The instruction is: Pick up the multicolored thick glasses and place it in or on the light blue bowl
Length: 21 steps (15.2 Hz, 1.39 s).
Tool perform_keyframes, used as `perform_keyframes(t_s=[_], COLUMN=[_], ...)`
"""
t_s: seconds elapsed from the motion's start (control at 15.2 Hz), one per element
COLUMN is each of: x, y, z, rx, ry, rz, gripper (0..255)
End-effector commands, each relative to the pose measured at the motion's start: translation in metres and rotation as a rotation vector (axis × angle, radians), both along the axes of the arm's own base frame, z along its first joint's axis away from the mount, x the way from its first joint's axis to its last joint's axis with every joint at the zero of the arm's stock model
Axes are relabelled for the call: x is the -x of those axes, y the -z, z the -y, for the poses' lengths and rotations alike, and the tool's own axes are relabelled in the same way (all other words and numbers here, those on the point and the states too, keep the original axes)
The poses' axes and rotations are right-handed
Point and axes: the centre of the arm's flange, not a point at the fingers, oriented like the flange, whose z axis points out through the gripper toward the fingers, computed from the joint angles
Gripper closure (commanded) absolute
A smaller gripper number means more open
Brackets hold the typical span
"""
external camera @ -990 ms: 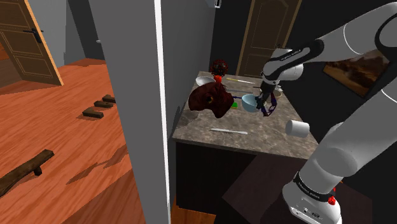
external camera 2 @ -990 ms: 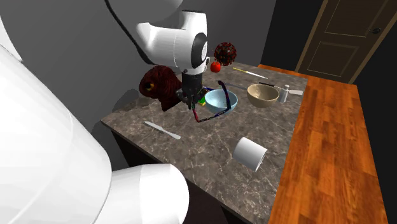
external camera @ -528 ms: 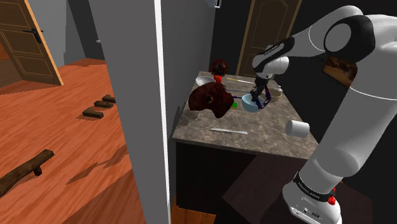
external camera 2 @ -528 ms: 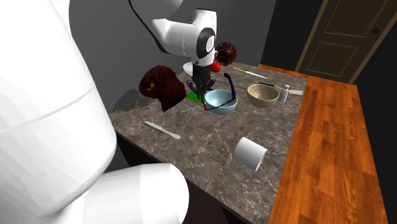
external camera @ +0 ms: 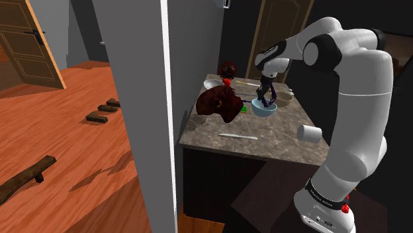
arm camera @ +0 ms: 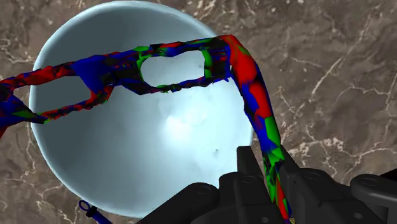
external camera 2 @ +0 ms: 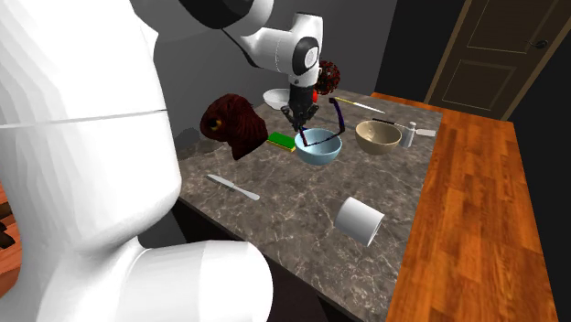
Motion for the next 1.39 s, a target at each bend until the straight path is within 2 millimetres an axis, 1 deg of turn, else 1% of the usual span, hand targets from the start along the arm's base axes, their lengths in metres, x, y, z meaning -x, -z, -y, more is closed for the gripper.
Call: perform_keyframes(t_s=[0.0, 0.59, 1.06, 1.12, 1.32], x=[-0.002, -0.002, -0.002, 0.001, 0.001], y=[0.010, 0.057, 0.057, 0.056, 0.058], z=[0.002, 0.002, 0.002, 0.004, 0.004], rx=[-0.001, -0.001, -0.001, -0.001, 0.000], ry=[-0.001, -0.001, -0.001, -0.001, -0.001], rz=[0.000, 0.000, 0.000, 0.000, 0.000], gripper=[255, 255, 255, 0, 0])
